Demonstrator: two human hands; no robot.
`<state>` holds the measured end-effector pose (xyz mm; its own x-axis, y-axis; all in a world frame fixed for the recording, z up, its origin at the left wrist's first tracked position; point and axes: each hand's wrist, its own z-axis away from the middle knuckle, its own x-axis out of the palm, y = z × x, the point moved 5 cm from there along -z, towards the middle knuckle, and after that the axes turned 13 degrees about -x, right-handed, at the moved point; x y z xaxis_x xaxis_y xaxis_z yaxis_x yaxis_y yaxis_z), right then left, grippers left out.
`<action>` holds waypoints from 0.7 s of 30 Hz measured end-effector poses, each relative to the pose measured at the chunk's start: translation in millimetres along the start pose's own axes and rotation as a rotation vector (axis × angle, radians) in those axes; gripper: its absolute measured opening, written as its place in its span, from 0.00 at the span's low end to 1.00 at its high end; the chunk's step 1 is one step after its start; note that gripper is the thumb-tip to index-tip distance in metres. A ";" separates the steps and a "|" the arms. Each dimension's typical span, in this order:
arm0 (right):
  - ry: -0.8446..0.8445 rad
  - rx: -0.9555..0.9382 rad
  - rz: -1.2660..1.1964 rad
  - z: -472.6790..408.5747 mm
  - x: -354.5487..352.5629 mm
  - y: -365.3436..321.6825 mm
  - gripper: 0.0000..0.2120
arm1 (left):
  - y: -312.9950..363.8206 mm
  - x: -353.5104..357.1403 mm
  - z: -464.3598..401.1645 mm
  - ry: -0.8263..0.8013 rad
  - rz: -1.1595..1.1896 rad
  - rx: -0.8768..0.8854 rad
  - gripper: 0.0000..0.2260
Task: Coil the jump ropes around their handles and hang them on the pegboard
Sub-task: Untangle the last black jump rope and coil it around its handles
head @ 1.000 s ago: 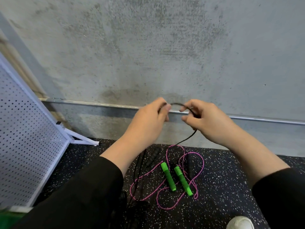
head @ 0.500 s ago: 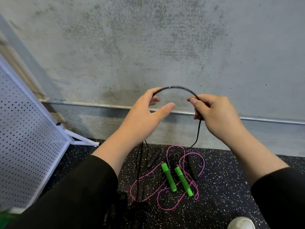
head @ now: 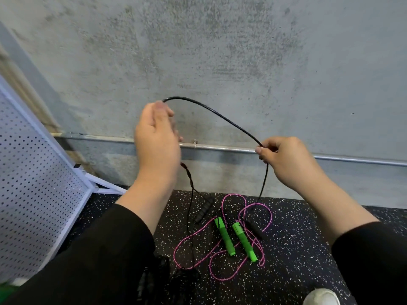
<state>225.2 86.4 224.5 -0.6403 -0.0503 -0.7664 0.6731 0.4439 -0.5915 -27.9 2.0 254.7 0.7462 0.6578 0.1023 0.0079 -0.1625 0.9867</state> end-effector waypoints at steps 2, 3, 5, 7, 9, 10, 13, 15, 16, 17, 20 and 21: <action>0.040 0.039 -0.106 0.0 0.2 7.8 0.12 | -3.9 -6.9 -8.8 0.026 -0.083 -0.010 0.10; 0.065 0.034 -0.141 -0.5 -0.3 7.9 0.13 | -6.0 -6.2 -10.7 -0.009 -0.169 0.004 0.07; 0.074 -0.021 -0.150 -1.5 -1.9 -1.4 0.12 | -8.2 1.4 -6.7 -0.129 -0.355 0.043 0.10; 0.064 -0.088 -0.135 -1.4 -1.2 -16.1 0.10 | -9.9 16.8 3.8 -0.302 -0.519 0.085 0.15; 0.041 -0.141 -0.113 -0.4 2.3 -30.0 0.09 | -16.2 34.9 20.8 -0.481 -0.674 0.083 0.16; 0.028 -0.160 -0.111 0.5 4.5 -35.9 0.08 | -20.0 41.1 27.5 -0.530 -0.746 0.106 0.16; 0.009 -0.202 -0.106 3.5 6.7 -47.4 0.06 | -23.9 50.8 37.6 -0.589 -0.826 0.191 0.13; -0.012 -0.221 -0.101 4.8 6.4 -50.4 0.05 | -23.0 50.2 35.8 -0.559 -0.791 0.170 0.08; -0.022 -0.221 -0.101 5.0 7.1 -50.3 0.06 | -21.6 48.8 33.6 -0.529 -0.760 0.174 0.08; -0.030 -0.217 -0.095 4.5 8.5 -48.7 0.07 | -19.0 46.8 32.6 -0.495 -0.716 0.187 0.09; -0.068 -0.168 -0.078 3.1 12.9 -39.7 0.07 | -1.7 34.5 31.5 -0.347 -0.395 0.192 0.10; -0.091 -0.145 -0.077 3.3 14.7 -35.8 0.06 | 4.2 27.8 28.7 -0.269 -0.256 0.170 0.10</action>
<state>192.9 66.8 233.5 -0.6470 -0.1670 -0.7440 0.5590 0.5597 -0.6117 12.0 -1.4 258.1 0.8530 0.4808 -0.2031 0.3091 -0.1520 0.9388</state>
